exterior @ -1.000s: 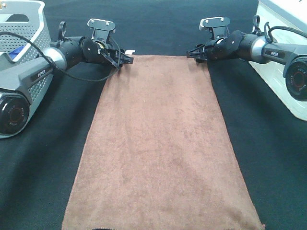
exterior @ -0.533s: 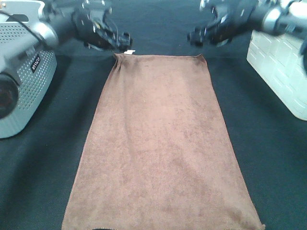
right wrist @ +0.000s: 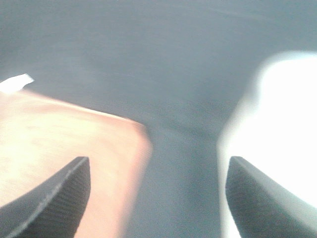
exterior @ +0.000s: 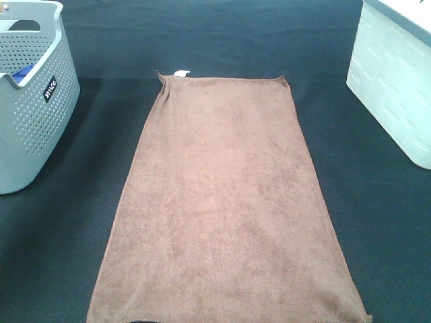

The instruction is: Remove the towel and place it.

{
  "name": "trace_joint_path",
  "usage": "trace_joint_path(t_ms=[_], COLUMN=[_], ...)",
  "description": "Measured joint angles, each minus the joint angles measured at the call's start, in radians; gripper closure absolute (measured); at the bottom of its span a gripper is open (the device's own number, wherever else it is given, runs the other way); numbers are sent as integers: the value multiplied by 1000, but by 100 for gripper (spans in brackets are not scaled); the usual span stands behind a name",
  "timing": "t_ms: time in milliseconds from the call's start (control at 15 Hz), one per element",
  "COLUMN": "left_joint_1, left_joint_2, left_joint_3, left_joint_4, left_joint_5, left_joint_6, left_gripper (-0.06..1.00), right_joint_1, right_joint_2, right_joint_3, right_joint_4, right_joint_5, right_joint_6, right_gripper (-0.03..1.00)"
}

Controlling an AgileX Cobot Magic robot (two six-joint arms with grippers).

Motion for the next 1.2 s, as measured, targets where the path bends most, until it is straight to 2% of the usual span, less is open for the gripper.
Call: trace_joint_path(t_ms=[67, 133, 333, 533, 600, 867, 1000, 1200], left_joint_1=[85, 103, 109, 109, 109, 109, 109, 109], left_joint_2=[-71, -110, -281, -576, -756, -1142, -1334, -1597], left_joint_3=[33, 74, 356, 774, 986, 1321, 1487, 1705], left_joint_4=[-85, -122, -129, -101, -101, -101, -101, -85], left_joint_5=[5, 5, 5, -6, -66, -159, -159, -179], left_joint_6=[-8, -8, 3, 0, -8, -14, -14, -7], left_gripper=[4, 6, 8, 9, 9, 10, 10, 10], right_joint_1=[-29, -27, -26, -26, -26, -26, -26, -26], right_joint_2=[-72, -104, -222, -482, -640, -983, -1203, -1444], right_joint_3=[0, 1, 119, 488, 713, 1072, 1206, 1322], right_joint_4=[-21, -31, -11, 5, 5, 5, 1, -31], right_joint_5=[122, 169, 179, 184, 189, 198, 200, 200], right_joint_6=[18, 22, 25, 62, 82, 127, 128, 128], right_gripper=[23, 23, 26, 28, 28, 28, 28, 28])
